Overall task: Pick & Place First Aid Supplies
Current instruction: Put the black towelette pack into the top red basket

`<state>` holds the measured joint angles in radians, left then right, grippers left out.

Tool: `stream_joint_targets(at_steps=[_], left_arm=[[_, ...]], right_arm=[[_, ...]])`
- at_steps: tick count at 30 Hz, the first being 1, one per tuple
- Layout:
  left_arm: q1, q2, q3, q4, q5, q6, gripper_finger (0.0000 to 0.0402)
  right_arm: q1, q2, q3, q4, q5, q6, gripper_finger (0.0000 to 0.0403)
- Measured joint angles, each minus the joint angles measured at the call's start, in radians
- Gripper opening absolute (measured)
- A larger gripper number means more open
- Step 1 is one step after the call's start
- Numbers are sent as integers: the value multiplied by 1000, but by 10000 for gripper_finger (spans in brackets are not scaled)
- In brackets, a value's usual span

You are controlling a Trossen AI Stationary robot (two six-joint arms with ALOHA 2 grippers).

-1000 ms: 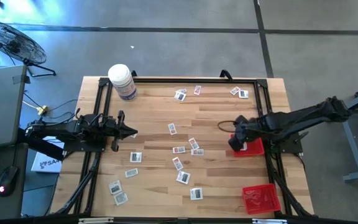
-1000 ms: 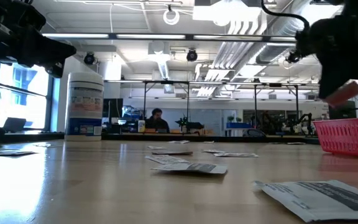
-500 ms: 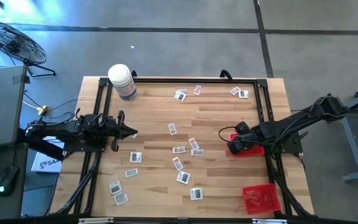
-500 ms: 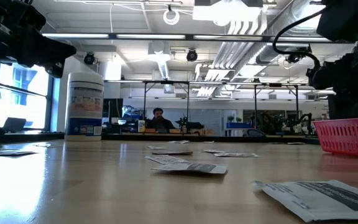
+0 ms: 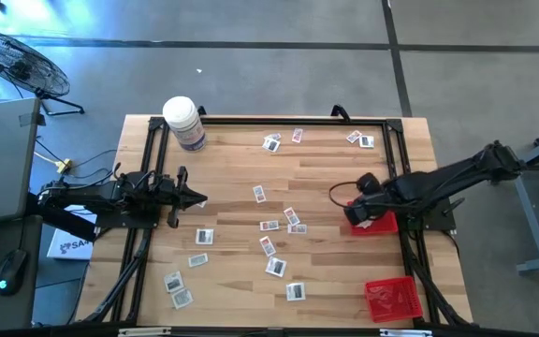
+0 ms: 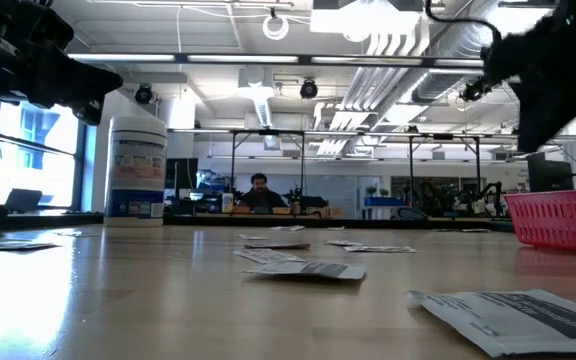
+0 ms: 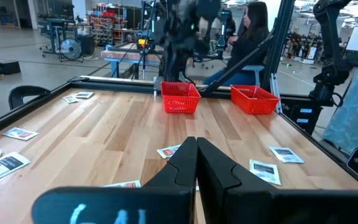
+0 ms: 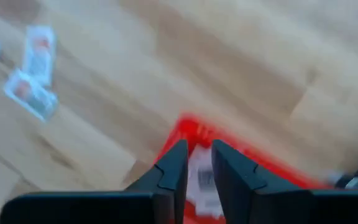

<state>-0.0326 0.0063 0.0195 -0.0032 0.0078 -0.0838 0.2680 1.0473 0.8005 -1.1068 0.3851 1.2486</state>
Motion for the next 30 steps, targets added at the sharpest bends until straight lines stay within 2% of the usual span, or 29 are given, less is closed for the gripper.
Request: stream_joint_targets(at_steps=[3,5,11,19,22,26,30], left_arm=[[0,0,0,0,0,0,0],[0,0,0,0,0,0,0],[0,0,0,0,0,0,0],[0,0,0,0,0,0,0],[0,0,0,0,0,0,0],[0,0,0,0,0,0,0],[0,0,0,0,0,0,0]], right_arm=[[-29,0,72,-16,101,-51,66],[-70,0,97,-14,128,-91,67],[-259,0,69,40,184,-175,67],[-607,1,-89,223,155,-184,67],[-710,11,-161,336,109,-200,65],[-774,86,-197,421,84,-250,44],[-819,217,-141,416,79,-333,7]])
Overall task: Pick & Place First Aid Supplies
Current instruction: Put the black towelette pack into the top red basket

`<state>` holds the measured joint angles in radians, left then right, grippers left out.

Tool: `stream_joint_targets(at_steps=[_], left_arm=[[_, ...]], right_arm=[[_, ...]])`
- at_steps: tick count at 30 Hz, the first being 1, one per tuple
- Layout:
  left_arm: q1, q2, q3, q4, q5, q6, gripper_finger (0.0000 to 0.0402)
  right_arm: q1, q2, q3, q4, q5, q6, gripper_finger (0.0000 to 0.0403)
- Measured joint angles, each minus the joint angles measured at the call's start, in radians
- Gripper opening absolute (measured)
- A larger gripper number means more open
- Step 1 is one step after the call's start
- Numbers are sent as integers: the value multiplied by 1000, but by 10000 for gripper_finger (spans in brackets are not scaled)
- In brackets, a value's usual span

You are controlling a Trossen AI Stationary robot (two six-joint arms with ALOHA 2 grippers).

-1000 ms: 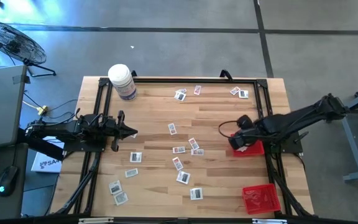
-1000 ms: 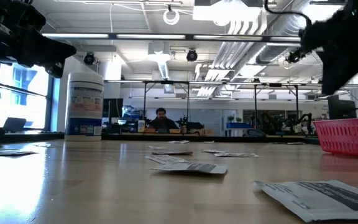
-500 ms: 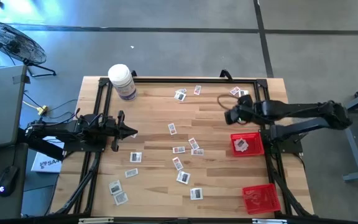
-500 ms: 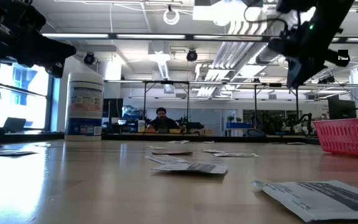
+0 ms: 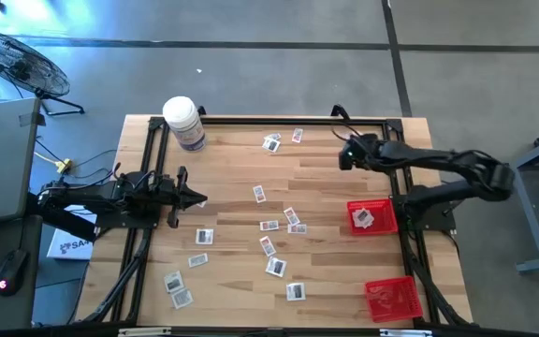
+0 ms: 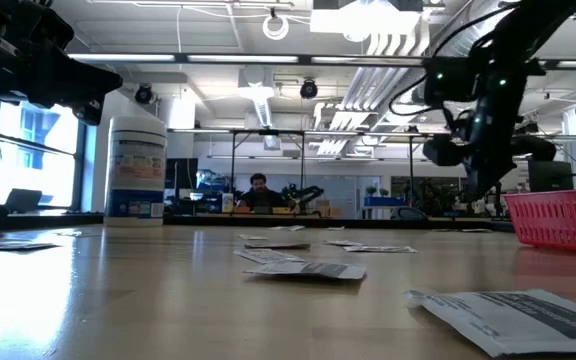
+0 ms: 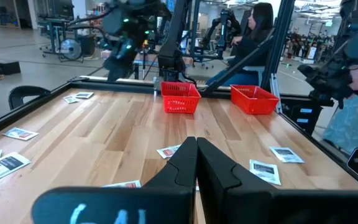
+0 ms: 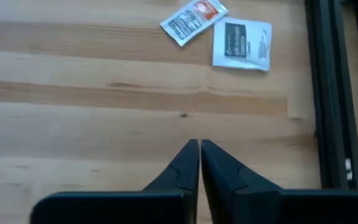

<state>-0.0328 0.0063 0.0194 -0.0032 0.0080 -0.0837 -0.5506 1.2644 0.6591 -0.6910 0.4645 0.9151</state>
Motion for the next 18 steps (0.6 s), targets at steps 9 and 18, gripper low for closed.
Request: stream_joint_targets(at_steps=[9,18], left_arm=[[0,0,0,0,0,0,0],[0,0,0,0,0,0,0]], right_arm=[[-145,334,253,-156,25,-197,3],[-197,635,499,-368,117,-335,2]])
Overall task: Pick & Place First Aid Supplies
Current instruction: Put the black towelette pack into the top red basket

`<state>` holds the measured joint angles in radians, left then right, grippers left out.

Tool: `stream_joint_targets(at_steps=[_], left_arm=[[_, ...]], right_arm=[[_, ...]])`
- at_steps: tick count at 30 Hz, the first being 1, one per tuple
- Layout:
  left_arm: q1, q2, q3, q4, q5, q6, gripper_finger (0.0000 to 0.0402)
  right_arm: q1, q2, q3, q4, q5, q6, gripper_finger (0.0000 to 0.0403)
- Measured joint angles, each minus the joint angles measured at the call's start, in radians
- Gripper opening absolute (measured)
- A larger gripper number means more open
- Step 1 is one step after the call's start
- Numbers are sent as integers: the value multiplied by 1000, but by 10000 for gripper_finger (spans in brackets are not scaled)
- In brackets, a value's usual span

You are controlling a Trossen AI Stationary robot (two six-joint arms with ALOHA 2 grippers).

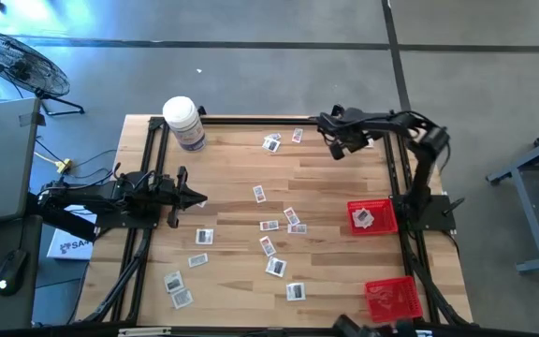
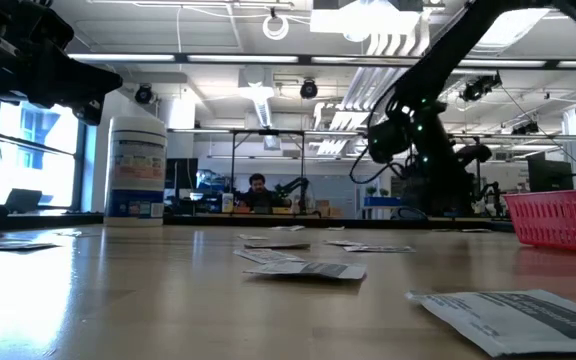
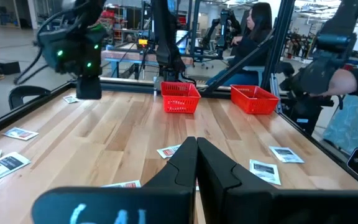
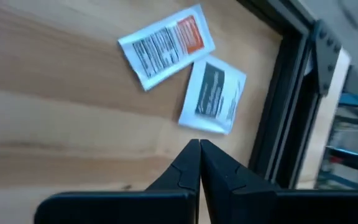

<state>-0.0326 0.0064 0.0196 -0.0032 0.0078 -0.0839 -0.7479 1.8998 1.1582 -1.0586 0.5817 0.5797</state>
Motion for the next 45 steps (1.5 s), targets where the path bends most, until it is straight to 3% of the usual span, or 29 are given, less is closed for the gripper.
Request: stream_joint_targets(at_steps=[8,45], left_arm=[[0,0,0,0,0,0,0],[0,0,0,0,0,0,0]], right_arm=[[-47,92,30,-35,29,22,1],[-85,91,31,26,-118,-169,3]])
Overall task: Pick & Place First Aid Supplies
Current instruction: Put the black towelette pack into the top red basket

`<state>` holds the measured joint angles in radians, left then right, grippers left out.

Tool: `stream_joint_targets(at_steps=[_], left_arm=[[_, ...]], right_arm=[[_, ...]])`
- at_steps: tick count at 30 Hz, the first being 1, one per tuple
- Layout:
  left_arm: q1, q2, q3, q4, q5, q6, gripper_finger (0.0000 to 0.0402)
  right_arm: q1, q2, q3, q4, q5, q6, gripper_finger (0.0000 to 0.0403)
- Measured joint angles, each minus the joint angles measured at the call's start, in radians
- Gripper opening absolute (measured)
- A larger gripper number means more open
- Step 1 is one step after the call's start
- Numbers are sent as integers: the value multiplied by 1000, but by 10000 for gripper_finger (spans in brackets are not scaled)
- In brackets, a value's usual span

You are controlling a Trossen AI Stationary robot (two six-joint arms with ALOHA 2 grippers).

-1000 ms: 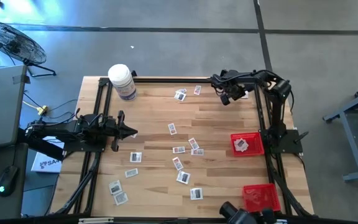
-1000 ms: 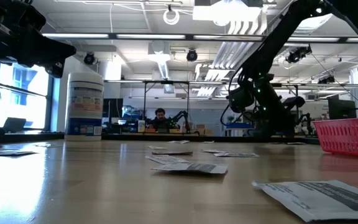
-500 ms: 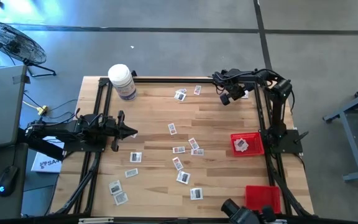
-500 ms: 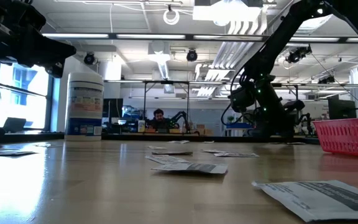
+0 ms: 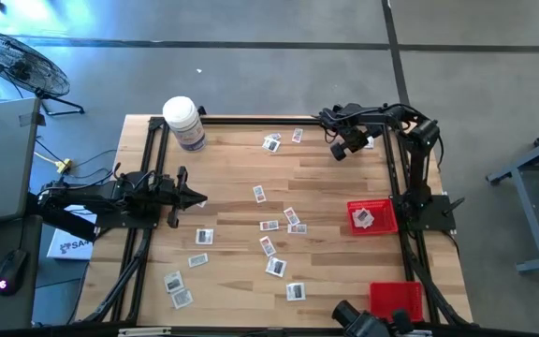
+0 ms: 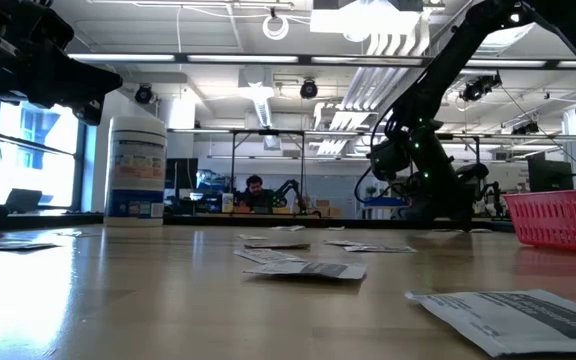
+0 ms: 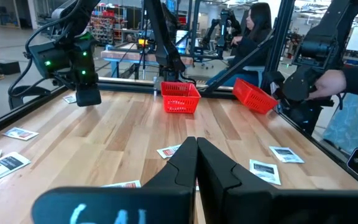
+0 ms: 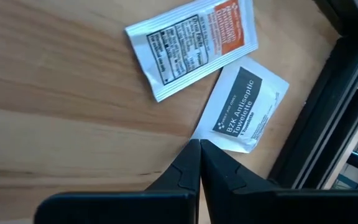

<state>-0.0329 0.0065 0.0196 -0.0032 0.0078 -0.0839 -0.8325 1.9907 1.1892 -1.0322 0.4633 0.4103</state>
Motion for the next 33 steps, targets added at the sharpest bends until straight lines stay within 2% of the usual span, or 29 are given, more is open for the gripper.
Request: stream_joint_targets(at_steps=[16,21,24,28,33], left_arm=[[0,0,0,0,0,0,0],[0,0,0,0,0,0,0],[0,0,0,0,0,0,0],[0,0,0,0,0,0,0],[0,0,0,0,0,0,0]], right_arm=[[2,0,0,-17,2,-9,1],[-7,0,0,-29,79,72,4],[-27,0,0,-25,86,133,3],[-51,-1,-6,27,94,164,2],[-53,-5,-35,106,57,108,1]])
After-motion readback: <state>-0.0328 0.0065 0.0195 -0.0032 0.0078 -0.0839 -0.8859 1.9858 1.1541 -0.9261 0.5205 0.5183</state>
